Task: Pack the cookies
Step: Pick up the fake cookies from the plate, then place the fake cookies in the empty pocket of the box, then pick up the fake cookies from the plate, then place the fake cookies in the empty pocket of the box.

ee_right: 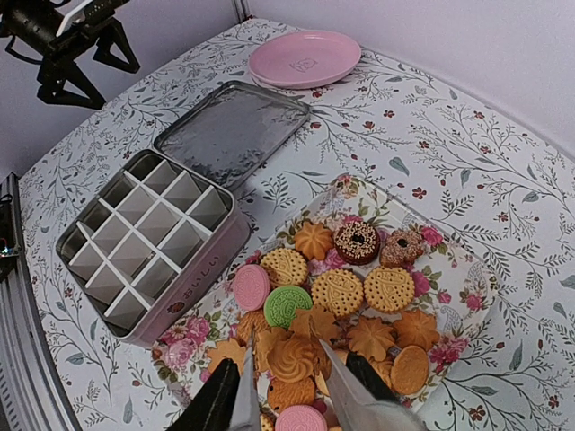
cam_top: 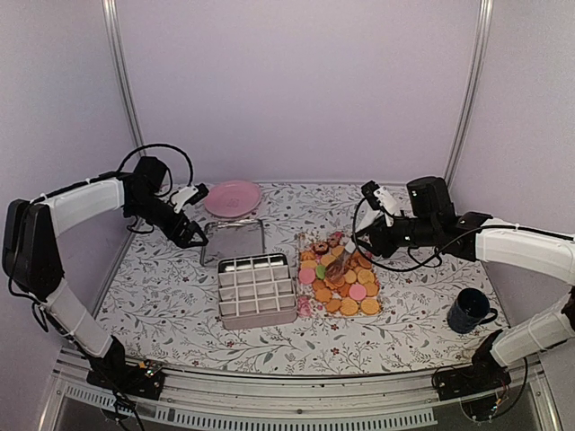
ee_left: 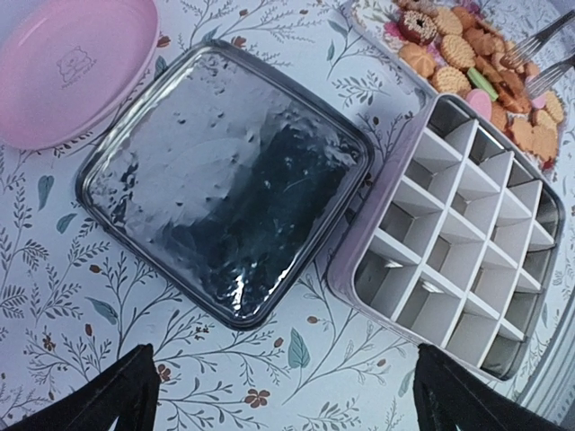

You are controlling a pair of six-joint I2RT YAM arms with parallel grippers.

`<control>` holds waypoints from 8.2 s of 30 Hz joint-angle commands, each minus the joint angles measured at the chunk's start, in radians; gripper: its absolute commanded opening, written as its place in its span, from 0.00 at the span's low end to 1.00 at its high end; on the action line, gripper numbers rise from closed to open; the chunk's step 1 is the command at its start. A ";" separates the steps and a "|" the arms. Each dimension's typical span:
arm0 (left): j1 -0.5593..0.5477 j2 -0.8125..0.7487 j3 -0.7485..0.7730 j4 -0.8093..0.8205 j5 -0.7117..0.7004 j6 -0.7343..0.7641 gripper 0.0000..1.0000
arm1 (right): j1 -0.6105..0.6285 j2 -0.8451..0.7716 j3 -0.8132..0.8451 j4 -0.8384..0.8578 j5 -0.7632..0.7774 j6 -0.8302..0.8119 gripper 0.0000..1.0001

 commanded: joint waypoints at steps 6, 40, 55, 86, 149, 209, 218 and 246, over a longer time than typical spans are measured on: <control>-0.006 -0.031 0.018 0.013 0.002 0.010 0.99 | 0.001 0.008 -0.015 0.030 0.002 -0.011 0.41; 0.003 -0.050 -0.036 0.075 -0.001 -0.019 0.98 | 0.096 -0.024 0.086 0.177 0.076 -0.064 0.00; 0.151 0.004 -0.129 0.109 -0.041 -0.024 0.97 | 0.325 0.492 0.553 0.322 -0.076 -0.073 0.00; 0.159 -0.013 -0.168 0.151 -0.023 -0.007 0.97 | 0.351 0.767 0.745 0.330 -0.063 -0.100 0.30; 0.093 0.036 -0.099 0.159 -0.038 -0.027 0.96 | 0.209 0.097 0.013 0.265 0.389 -0.048 0.38; 0.101 0.043 -0.165 0.193 -0.053 -0.018 0.95 | 0.333 0.640 0.594 0.476 0.009 -0.006 0.00; 0.100 0.042 -0.169 0.200 -0.043 -0.019 0.94 | 0.335 0.666 0.584 0.477 0.009 0.005 0.02; 0.091 0.017 -0.167 0.196 -0.044 -0.019 0.94 | 0.334 0.628 0.545 0.457 0.048 -0.025 0.25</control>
